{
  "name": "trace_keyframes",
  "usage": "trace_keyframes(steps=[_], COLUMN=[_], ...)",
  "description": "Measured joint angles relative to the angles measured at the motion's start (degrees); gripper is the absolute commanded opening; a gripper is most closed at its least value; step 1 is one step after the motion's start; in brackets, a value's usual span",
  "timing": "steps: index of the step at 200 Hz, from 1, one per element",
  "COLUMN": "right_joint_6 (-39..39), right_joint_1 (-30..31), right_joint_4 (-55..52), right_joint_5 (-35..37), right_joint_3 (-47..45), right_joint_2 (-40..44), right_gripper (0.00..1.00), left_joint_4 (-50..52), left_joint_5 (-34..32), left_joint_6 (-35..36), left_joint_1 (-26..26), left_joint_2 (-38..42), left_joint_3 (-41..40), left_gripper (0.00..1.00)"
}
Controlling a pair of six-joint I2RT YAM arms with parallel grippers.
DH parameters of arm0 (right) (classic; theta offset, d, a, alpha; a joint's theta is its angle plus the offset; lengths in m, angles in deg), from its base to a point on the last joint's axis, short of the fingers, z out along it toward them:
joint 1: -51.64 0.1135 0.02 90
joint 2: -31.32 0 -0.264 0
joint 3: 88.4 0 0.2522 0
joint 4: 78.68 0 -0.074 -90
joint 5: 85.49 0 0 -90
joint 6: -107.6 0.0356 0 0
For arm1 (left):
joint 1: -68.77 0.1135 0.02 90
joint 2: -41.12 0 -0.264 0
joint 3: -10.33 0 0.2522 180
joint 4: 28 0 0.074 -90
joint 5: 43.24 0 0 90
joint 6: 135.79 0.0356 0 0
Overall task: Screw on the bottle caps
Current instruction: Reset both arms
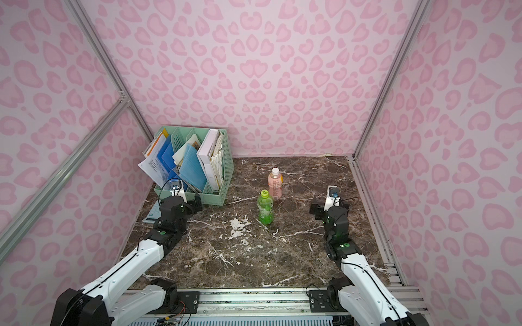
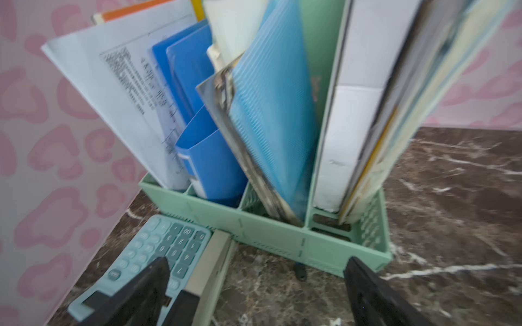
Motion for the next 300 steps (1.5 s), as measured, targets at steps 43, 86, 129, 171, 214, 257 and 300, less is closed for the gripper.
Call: trace_keyframes(steps=[43, 86, 129, 171, 214, 257, 300], right_joint_6=[-1.1, -5.4, -6.6, -5.5, -5.5, -6.1, -6.2], right_joint_1=[-5.1, -7.2, -11.2, -12.7, -12.8, -12.5, -12.5], right_joint_4=[18.4, 39.1, 53.5, 53.6, 50.8, 50.4, 50.3], right_joint_5=[-1.6, -4.7, -11.4, -14.3, -15.0, -16.2, -16.4], right_joint_3=[-6.8, -9.0, -9.7, -5.8, -5.4, -5.2, -5.1], right_joint_2=[-14.8, -28.9, -39.0, -40.0, -39.2, -39.0, -39.0], right_gripper=[0.99, 0.99, 0.98, 0.99, 0.99, 0.99, 0.99], left_joint_4=[-6.0, -15.2, -19.1, -18.6, -18.6, -18.6, -18.6], left_joint_5=[4.7, 15.6, 24.8, 26.4, 26.4, 26.3, 26.3], left_joint_6=[1.9, 5.8, 6.0, 5.2, 4.3, 4.3, 4.3], left_joint_1=[8.4, 11.1, 14.6, 16.2, 15.9, 15.8, 15.7], left_joint_2=[-9.7, -22.8, -26.1, -26.7, -26.5, -26.5, -26.5], left_joint_3=[-3.3, -2.3, -1.4, 0.3, -0.1, -0.1, -0.1], left_gripper=[0.99, 0.99, 0.99, 0.99, 0.99, 0.99, 0.99])
